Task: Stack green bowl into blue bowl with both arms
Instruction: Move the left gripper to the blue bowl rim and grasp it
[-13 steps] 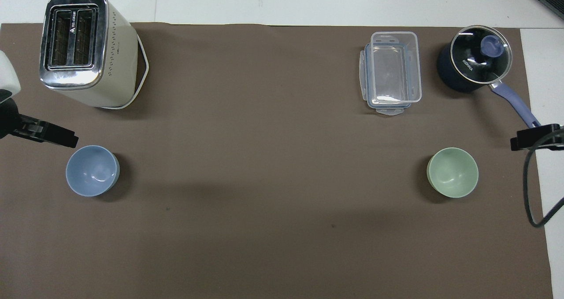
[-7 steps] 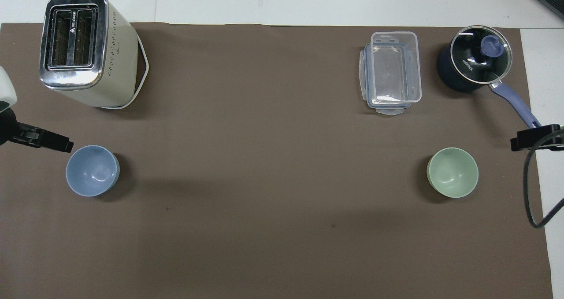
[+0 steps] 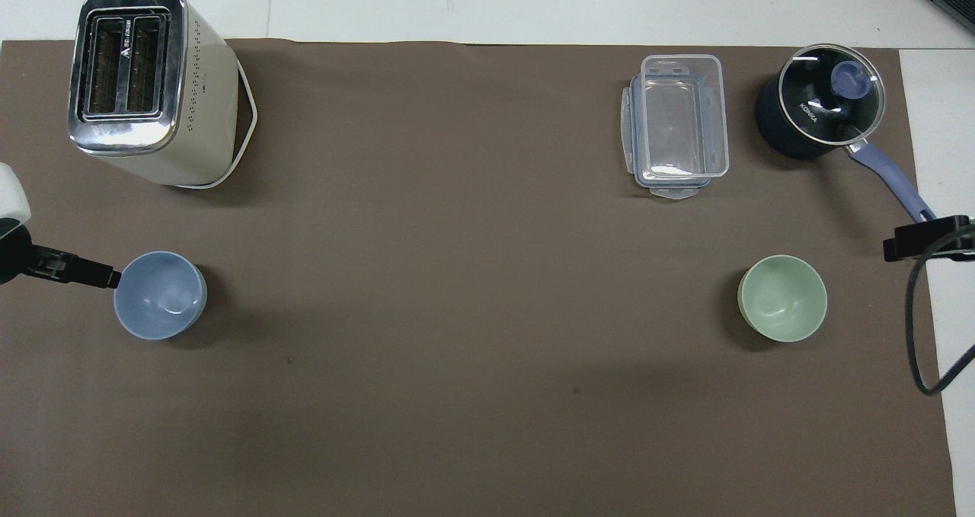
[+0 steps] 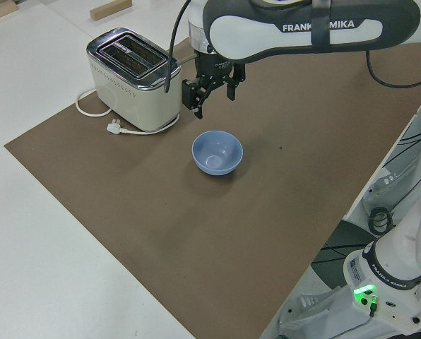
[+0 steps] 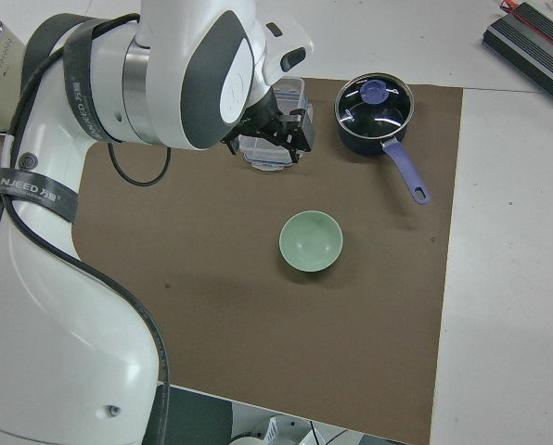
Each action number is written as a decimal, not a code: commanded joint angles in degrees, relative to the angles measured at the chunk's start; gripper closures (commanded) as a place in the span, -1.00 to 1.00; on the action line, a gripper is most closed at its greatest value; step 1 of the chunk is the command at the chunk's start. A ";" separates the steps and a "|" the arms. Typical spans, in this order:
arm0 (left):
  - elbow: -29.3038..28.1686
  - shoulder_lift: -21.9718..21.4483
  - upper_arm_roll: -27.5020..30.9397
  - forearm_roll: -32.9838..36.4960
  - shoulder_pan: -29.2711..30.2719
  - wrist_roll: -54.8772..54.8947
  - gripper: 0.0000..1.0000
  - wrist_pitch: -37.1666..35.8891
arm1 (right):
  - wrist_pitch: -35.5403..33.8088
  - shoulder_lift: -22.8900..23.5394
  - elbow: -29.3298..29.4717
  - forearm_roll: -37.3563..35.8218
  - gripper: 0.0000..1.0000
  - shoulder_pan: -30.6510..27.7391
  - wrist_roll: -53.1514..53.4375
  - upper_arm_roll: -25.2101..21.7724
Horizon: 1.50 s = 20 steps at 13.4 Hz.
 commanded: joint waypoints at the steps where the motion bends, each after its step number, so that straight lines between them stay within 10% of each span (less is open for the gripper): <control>1: -5.44 -1.69 -0.35 -0.76 0.99 1.05 -1.00 5.16 | 0.86 -1.54 -1.88 -0.62 -1.00 -0.42 -1.38 0.07; 12: -11.69 4.20 -0.44 -0.85 3.54 1.84 -0.87 19.07 | 0.78 -1.54 -1.97 -0.54 -1.00 -0.42 -1.38 0.07; 17: -15.38 4.11 -0.44 -1.11 3.81 1.40 -0.27 22.94 | 0.77 -1.54 -1.97 -0.54 -1.00 -0.42 -1.38 0.07; 20: -15.30 4.11 -0.44 -1.20 3.72 1.49 0.73 22.59 | 0.77 -1.54 -1.97 -0.54 -1.00 -0.42 -1.38 0.07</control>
